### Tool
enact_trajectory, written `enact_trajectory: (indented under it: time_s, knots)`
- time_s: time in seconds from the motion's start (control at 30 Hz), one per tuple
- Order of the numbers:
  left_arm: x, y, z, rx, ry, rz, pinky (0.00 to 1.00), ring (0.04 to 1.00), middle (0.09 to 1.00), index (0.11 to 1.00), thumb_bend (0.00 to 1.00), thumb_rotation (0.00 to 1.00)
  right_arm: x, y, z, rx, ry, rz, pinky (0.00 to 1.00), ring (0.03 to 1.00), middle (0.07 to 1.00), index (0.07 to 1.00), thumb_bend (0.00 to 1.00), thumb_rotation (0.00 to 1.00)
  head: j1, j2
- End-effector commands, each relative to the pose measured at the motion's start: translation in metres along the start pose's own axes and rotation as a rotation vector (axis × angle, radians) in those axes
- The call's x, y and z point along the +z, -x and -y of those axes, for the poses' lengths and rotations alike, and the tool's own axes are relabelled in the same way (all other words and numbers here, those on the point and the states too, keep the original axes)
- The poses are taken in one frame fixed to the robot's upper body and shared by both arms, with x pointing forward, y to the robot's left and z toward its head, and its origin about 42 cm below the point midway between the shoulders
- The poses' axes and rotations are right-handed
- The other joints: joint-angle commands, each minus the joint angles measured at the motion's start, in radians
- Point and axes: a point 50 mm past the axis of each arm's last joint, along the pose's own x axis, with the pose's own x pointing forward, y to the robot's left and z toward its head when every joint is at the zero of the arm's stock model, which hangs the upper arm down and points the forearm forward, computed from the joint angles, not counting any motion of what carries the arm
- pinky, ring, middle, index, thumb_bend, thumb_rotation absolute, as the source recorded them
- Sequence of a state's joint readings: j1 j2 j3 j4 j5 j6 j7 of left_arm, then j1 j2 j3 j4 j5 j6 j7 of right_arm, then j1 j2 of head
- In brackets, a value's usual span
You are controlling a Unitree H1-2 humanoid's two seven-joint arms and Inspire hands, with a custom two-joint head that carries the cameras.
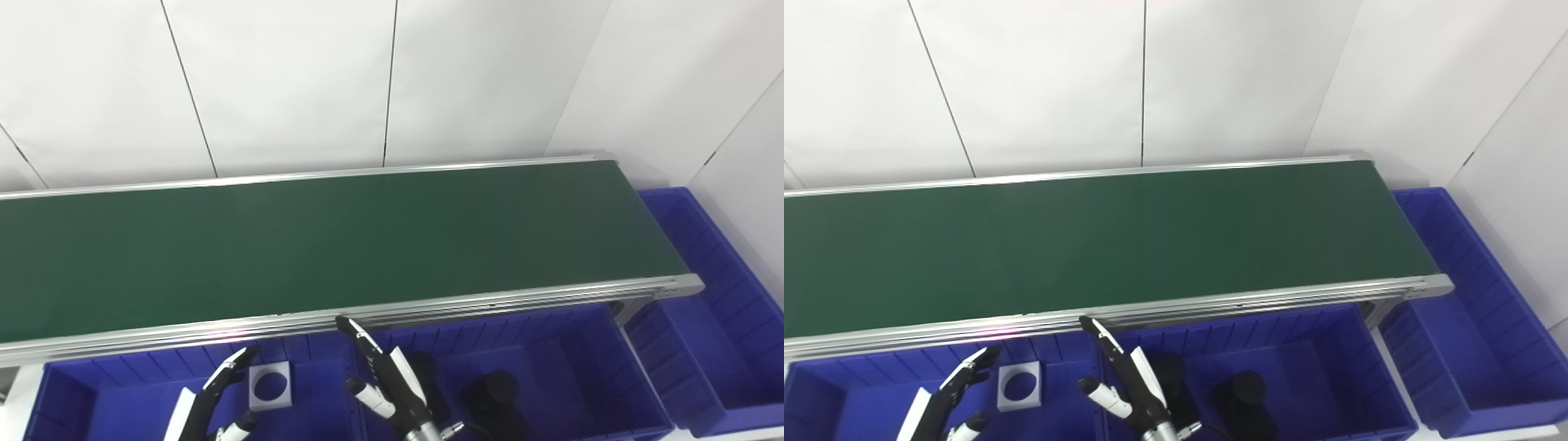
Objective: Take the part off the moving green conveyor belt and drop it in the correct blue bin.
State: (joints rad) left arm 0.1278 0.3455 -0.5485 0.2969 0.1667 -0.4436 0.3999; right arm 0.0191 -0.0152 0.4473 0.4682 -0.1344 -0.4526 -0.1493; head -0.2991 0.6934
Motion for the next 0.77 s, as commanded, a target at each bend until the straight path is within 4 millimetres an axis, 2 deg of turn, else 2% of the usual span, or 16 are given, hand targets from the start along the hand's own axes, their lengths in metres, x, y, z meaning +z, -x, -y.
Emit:
enact_trajectory:
  time_s: [0.0, 0.03, 0.07, 0.1, 0.13, 0.17, 0.2, 0.23, 0.27, 0.3, 0.43, 0.73]
  knots:
    - [0.016, -0.009, 0.006, 0.018, 0.015, 0.084, 0.76, 0.833, 0.851, 0.816, 0.89, 0.93, 0.011, -0.002, 0.011, -0.015, -0.01, 0.058, 0.99, 0.997, 0.984, 0.95, 0.96, 0.98, 0.064, 0.02]
    - [0.02, -0.011, 0.01, 0.02, 0.026, 0.094, 0.76, 0.833, 0.851, 0.816, 0.89, 0.93, 0.012, 0.001, 0.017, -0.018, -0.008, 0.062, 0.98, 0.991, 0.983, 0.948, 0.96, 0.98, 0.123, 0.035]
    - [0.023, -0.012, 0.014, 0.021, 0.034, 0.101, 0.76, 0.834, 0.853, 0.818, 0.9, 0.92, 0.012, 0.003, 0.021, -0.02, -0.007, 0.065, 0.97, 0.982, 0.98, 0.943, 0.95, 0.98, 0.132, 0.037]
    - [0.026, -0.013, 0.019, 0.025, 0.049, 0.107, 0.77, 0.834, 0.854, 0.818, 0.9, 0.92, 0.013, 0.005, 0.026, -0.023, -0.006, 0.067, 0.96, 0.978, 0.978, 0.941, 0.95, 0.99, 0.183, 0.048]
    - [0.028, -0.014, 0.022, 0.027, 0.06, 0.11, 0.77, 0.838, 0.859, 0.819, 0.9, 0.92, 0.013, 0.007, 0.03, -0.024, -0.005, 0.068, 0.95, 0.965, 0.971, 0.934, 0.95, 0.99, 0.183, 0.048]
    - [0.03, -0.015, 0.026, 0.029, 0.07, 0.113, 0.78, 0.839, 0.86, 0.819, 0.91, 0.92, 0.013, 0.009, 0.034, -0.025, -0.009, 0.069, 0.95, 0.961, 0.969, 0.932, 0.94, 0.99, 0.229, 0.057]
    - [0.032, -0.016, 0.028, 0.03, 0.078, 0.114, 0.78, 0.843, 0.863, 0.82, 0.91, 0.92, 0.014, 0.01, 0.038, -0.024, -0.016, 0.07, 0.95, 0.956, 0.967, 0.93, 0.94, 0.99, 0.229, 0.057]
    - [0.033, -0.017, 0.031, 0.032, 0.08, 0.118, 0.79, 0.849, 0.869, 0.823, 0.9, 0.92, 0.014, 0.012, 0.041, -0.023, -0.021, 0.073, 0.95, 0.955, 0.965, 0.929, 0.93, 0.99, 0.266, 0.064]
    - [0.035, -0.017, 0.033, 0.033, 0.081, 0.12, 0.8, 0.852, 0.872, 0.825, 0.9, 0.92, 0.014, 0.013, 0.044, -0.021, -0.025, 0.074, 0.96, 0.953, 0.964, 0.929, 0.92, 0.99, 0.266, 0.064]
    - [0.036, -0.018, 0.036, 0.035, 0.084, 0.124, 0.8, 0.853, 0.873, 0.826, 0.9, 0.93, 0.015, 0.015, 0.048, -0.02, -0.028, 0.078, 0.96, 0.953, 0.963, 0.929, 0.91, 0.98, 0.298, 0.072]
    - [0.043, -0.021, 0.042, 0.049, 0.095, 0.134, 0.81, 0.861, 0.885, 0.835, 0.9, 0.94, 0.019, 0.018, 0.059, -0.017, -0.019, 0.091, 0.96, 0.939, 0.954, 0.935, 0.87, 1.0, 0.329, 0.086]
    - [0.051, -0.025, 0.047, 0.063, 0.095, 0.149, 0.79, 0.854, 0.881, 0.833, 0.91, 0.96, 0.021, 0.022, 0.068, -0.024, -0.006, 0.099, 0.95, 0.929, 0.941, 0.933, 0.92, 1.0, 0.36, 0.109]
